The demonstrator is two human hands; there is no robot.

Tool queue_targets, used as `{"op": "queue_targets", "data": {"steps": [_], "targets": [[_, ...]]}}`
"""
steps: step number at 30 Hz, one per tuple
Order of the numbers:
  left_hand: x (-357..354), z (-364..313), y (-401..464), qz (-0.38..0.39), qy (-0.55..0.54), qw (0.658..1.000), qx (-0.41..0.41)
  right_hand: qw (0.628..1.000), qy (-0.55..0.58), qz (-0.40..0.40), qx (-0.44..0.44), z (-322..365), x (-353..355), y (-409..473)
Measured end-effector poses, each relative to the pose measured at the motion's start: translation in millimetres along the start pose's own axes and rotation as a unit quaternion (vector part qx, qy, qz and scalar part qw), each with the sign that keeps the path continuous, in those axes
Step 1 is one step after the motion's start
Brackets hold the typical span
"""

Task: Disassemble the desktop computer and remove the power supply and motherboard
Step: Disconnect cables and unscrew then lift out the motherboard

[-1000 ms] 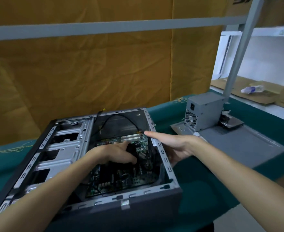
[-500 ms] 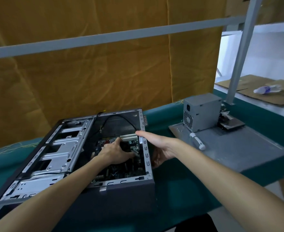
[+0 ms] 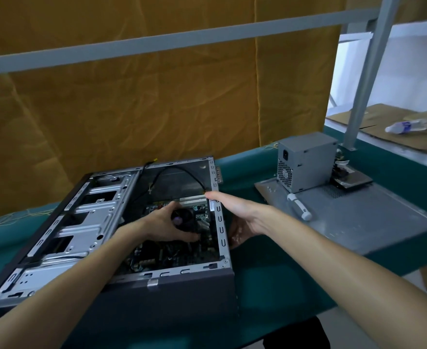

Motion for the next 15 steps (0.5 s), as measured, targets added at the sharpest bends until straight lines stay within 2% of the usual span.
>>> {"op": "queue_targets", "data": {"steps": [2,8,15], "targets": [[5.3,5.6,-1.4,0.033,0.042,0.999,-0.006,1.0,-0.007,-0.007,0.006,0.0,-0.5,-1.2],[4.7,1.0,4.7,-0.007,0.074,0.994,-0.082,0.998,-0.029,-0.048,0.009,-2.1,-1.7,-2.9],[15.8,-4.6,8.9,-0.003,0.127,0.986,-0.106,0.998,-0.044,-0.05,0.019,-3.3,0.4,-2.2]]}}
Point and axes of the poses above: each hand's wrist, its own y-axis towards the middle knuckle, its own x-axis out of the back of the hand, z = x × y, the point moved 1 cm from there along y, towards the middle knuckle, and after that the axes turned 15 degrees about -y, right-handed, at the moved point
